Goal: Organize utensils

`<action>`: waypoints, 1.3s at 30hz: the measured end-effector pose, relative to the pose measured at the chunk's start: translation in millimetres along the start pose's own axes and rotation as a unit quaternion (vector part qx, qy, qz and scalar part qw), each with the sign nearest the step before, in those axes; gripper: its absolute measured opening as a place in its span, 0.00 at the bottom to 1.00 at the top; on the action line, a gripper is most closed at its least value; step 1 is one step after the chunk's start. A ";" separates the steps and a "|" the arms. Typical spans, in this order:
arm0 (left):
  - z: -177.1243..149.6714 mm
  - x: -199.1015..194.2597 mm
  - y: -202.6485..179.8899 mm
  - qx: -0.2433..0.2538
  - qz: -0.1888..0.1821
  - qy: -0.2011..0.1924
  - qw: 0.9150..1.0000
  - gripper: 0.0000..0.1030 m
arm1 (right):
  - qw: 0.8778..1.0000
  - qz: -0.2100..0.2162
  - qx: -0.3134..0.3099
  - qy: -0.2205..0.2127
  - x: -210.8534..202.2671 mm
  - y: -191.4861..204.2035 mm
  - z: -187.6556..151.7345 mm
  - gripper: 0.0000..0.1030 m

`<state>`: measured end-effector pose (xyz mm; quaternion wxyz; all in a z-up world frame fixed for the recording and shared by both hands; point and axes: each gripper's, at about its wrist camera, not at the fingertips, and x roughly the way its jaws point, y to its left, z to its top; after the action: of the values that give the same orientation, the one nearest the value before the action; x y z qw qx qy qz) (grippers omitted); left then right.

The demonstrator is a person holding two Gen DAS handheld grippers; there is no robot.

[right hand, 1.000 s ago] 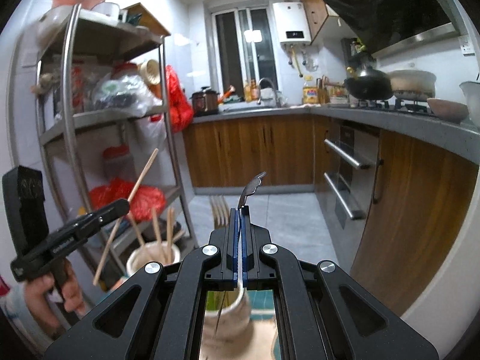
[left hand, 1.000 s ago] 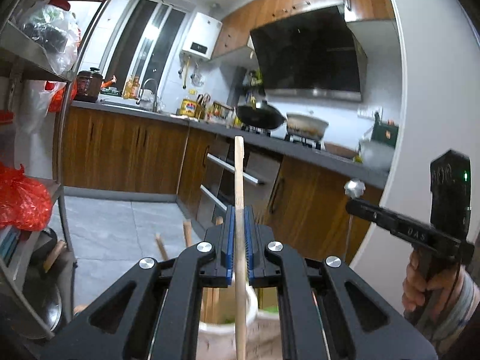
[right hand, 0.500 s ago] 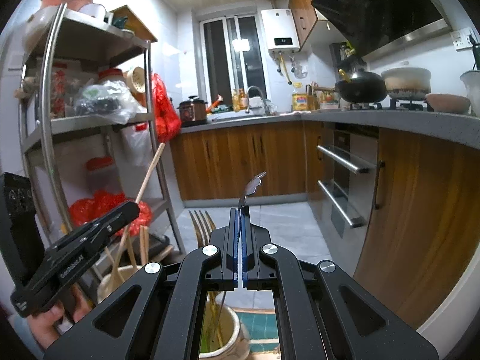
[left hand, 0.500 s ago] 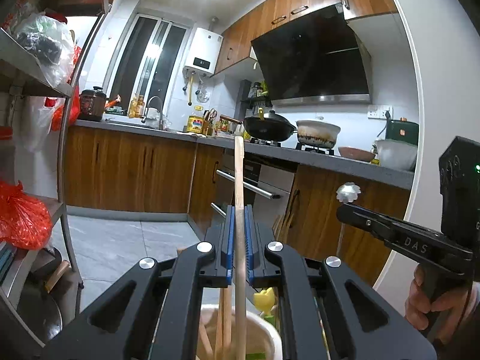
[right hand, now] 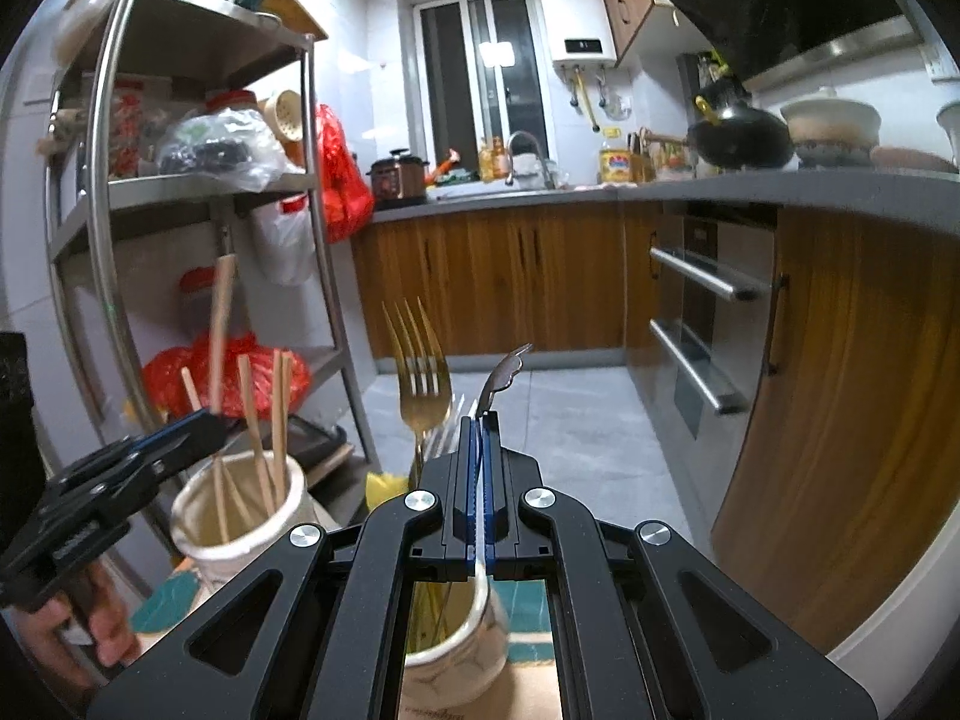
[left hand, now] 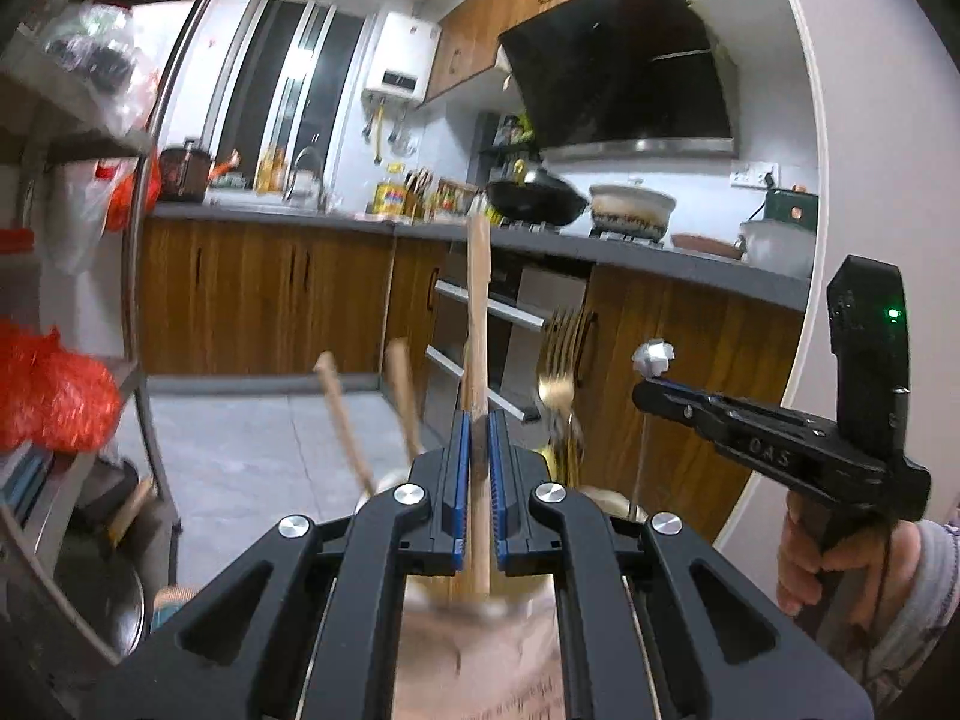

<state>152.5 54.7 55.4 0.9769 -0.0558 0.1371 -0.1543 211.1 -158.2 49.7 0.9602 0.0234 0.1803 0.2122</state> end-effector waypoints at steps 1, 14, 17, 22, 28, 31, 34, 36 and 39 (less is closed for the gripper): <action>-2.0 -1.6 0.8 -0.001 0.003 0.005 1.000 0.06 | 1.000 0.000 0.001 0.002 0.7 -1.0 -1.5 0.03; -8.5 -8.0 14.6 -0.012 0.047 0.048 0.998 0.07 | 0.999 -0.007 0.017 0.047 15.9 -6.1 -11.5 0.03; -8.2 -9.7 14.3 -0.012 0.049 0.047 0.998 0.08 | 0.999 -0.010 0.016 0.049 15.0 -6.0 -12.9 0.04; -7.6 -12.6 14.4 -0.010 0.049 0.049 0.998 0.08 | 0.998 -0.005 0.023 0.055 11.6 -6.7 -13.1 0.32; -5.8 -24.5 6.9 -0.001 0.053 0.052 0.997 0.42 | 0.998 -0.002 0.036 0.045 -11.9 -11.5 -16.9 0.67; -6.9 -34.9 -0.3 0.012 0.055 0.053 0.997 0.56 | 0.998 -0.001 0.049 0.040 -29.1 -18.1 -23.4 0.78; -10.6 -46.7 -8.8 0.029 0.057 0.053 0.996 0.73 | 0.997 0.004 0.062 0.040 -45.6 -24.1 -32.2 0.86; -14.2 -56.0 -13.7 0.034 0.055 0.052 0.997 0.80 | 0.997 0.008 0.063 0.037 -55.4 -25.1 -38.0 0.91; -20.2 -67.2 -17.8 0.034 0.053 0.053 0.997 0.89 | 0.998 0.009 0.048 0.031 -71.0 -21.6 -48.1 0.93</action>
<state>80.2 57.8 55.6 0.9764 -0.0064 0.1863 -0.1094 142.6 -208.9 26.1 0.9500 0.0646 0.2199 0.2122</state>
